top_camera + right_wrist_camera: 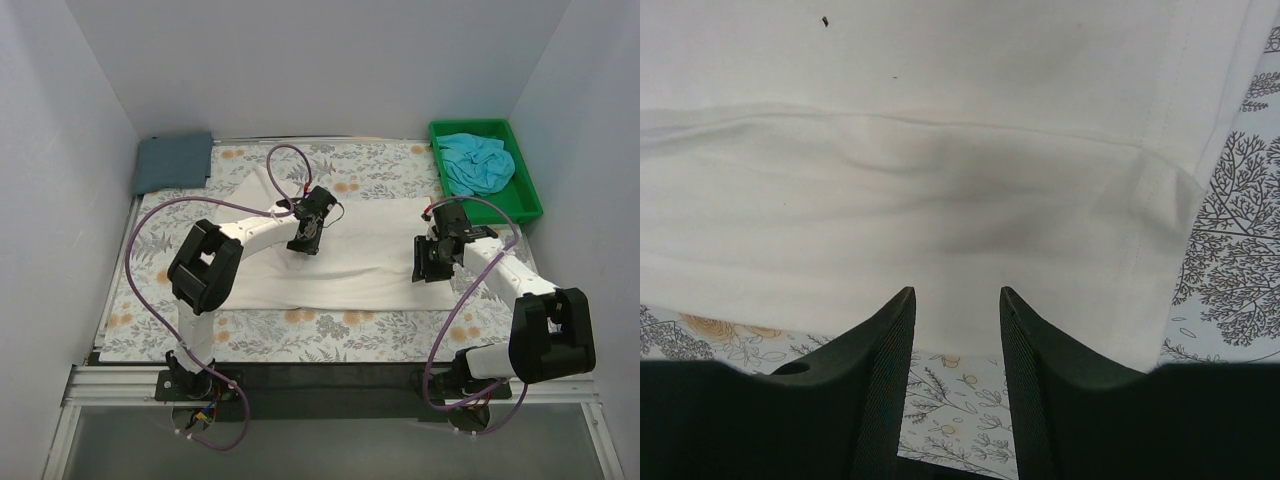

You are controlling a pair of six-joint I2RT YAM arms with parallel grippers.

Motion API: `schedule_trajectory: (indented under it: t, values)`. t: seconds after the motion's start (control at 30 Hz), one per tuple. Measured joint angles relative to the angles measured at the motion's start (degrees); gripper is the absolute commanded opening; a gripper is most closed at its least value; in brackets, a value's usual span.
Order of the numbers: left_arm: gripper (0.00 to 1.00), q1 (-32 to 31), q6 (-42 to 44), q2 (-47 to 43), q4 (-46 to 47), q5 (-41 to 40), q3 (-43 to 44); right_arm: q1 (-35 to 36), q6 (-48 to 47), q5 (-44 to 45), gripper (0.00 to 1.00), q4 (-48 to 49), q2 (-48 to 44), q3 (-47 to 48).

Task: Fold and stack the t-shirts
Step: Fold the tshirt

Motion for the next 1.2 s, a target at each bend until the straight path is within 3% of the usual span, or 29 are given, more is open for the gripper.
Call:
schedule_trajectory:
  t: [0.43, 0.57, 0.8, 1.2]
  values:
    - [0.31, 0.00, -0.24, 0.57, -1.05, 0.31, 0.00, 0.00, 0.04, 0.17, 0.40, 0.24, 0.00, 0.00]
    - [0.26, 0.00, -0.26, 0.57, -1.05, 0.42, 0.00, 0.00, 0.07, 0.20, 0.40, 0.24, 0.00, -0.02]
    - [0.00, 0.00, -0.48, 0.57, -1.03, 0.39, 0.00, 0.00, 0.24, 0.39, 0.40, 0.24, -0.20, -0.07]
    - [0.00, 0.00, -3.37, 0.57, -2.58, -4.04, 1.95, 0.00, 0.22, 1.07, 0.40, 0.28, -0.59, -0.28]
